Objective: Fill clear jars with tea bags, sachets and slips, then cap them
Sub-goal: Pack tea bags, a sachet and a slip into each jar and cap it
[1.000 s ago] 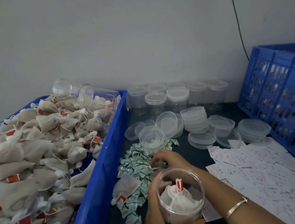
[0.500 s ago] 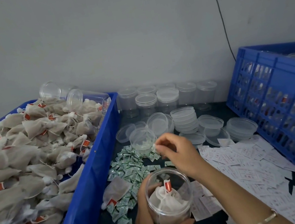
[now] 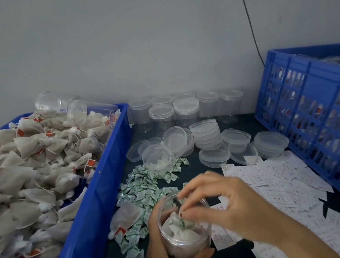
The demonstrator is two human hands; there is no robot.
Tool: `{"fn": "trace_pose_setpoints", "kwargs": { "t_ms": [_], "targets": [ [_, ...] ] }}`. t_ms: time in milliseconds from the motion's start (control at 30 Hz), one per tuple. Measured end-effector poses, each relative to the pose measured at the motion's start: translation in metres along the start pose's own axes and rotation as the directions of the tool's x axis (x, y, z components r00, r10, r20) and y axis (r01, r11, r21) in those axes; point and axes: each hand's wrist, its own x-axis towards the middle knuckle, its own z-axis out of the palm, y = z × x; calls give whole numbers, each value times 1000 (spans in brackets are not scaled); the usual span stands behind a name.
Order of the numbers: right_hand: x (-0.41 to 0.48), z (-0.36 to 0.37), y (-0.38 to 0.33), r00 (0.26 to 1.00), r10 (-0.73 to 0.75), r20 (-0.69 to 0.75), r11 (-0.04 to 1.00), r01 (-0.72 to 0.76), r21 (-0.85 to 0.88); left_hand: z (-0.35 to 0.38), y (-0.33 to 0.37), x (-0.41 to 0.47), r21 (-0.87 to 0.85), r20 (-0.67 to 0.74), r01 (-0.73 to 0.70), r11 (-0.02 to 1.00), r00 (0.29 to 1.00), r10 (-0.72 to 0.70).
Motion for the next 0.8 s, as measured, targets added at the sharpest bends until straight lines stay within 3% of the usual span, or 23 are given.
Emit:
{"fn": "trace_pose_setpoints", "kwargs": {
  "t_ms": [100, 200, 333, 600, 800],
  "targets": [
    [5, -27, 17, 986, 61, -155, 998, -58, 25, 1, 5, -3, -33, -15, 34, 999, 999, -34],
    [10, -48, 55, 941, 201, -271, 958, -246, -146, -1, 5, -5, -21, -15, 67, 998, 998, -67],
    [15, -47, 107, 864, 469, -185, 781, -503, -369, -1, 4, -5, -5, -14, 78, 997, 997, -78],
    [42, -55, 122, 787, 617, -15, 657, -526, -541, -1, 1, -5, 22, -12, 71, 997, 997, -71],
    [58, -61, 108, 836, 545, -69, 729, -513, -452, -1, 1, -5, 11, -14, 64, 998, 998, -64]
  ]
}}
